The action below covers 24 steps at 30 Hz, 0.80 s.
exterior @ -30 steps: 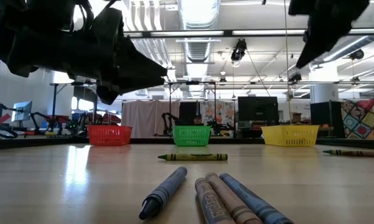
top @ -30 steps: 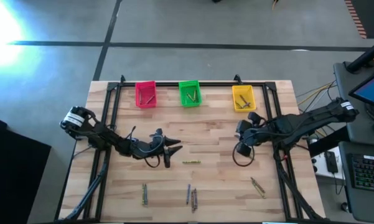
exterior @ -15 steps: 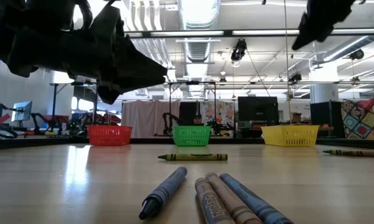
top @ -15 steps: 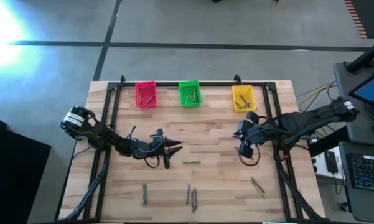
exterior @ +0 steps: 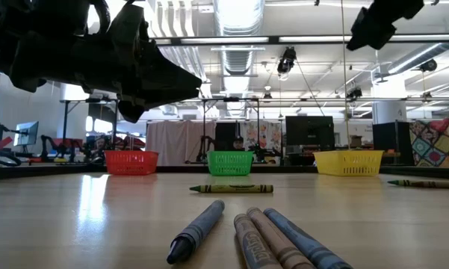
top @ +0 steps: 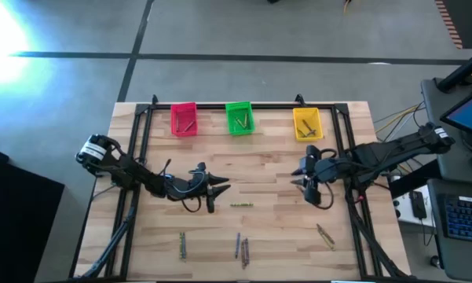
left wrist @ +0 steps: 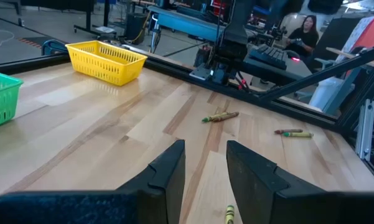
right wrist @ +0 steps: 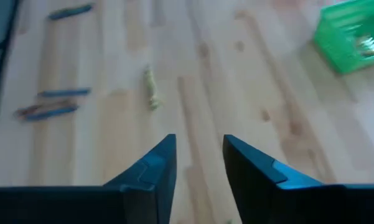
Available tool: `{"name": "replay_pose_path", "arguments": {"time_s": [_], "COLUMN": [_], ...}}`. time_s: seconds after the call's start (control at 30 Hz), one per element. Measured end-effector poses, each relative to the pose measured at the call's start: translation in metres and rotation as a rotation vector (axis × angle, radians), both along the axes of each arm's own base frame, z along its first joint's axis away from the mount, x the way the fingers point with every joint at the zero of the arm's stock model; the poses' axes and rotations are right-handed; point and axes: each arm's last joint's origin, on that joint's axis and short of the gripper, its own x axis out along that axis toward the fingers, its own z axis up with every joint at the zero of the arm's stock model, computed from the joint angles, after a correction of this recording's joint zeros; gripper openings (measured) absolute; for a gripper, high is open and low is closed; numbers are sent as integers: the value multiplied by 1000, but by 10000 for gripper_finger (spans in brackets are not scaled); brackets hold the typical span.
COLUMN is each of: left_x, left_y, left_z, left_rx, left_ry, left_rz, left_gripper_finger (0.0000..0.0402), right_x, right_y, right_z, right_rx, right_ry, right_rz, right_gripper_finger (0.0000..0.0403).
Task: Sort crayons
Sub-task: Put the green crayon into the yellow basket
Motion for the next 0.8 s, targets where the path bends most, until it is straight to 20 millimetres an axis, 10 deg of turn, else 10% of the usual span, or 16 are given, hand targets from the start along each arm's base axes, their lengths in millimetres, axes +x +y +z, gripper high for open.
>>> {"name": "replay_pose_path", "arguments": {"time_s": [0.27,0.57,0.8], "left_x": [-1,-1,-1], "left_y": [-4,-4,-4], "left_z": [3,5,4], "left_rx": [-12,10,44], "left_ry": [-21,-23,-7], "left_rz": [-51,-58,-61], "left_gripper_finger": [100,100,100], "right_x": [0,-26,-30], "right_y": [-1,-21,-15], "right_z": [-36,14,-50], "right_rx": [-56,-8,124], "right_ry": [-82,-42,326], "right_rz": [-191,-340,-499], "right_gripper_finger": [144,163,175]}}
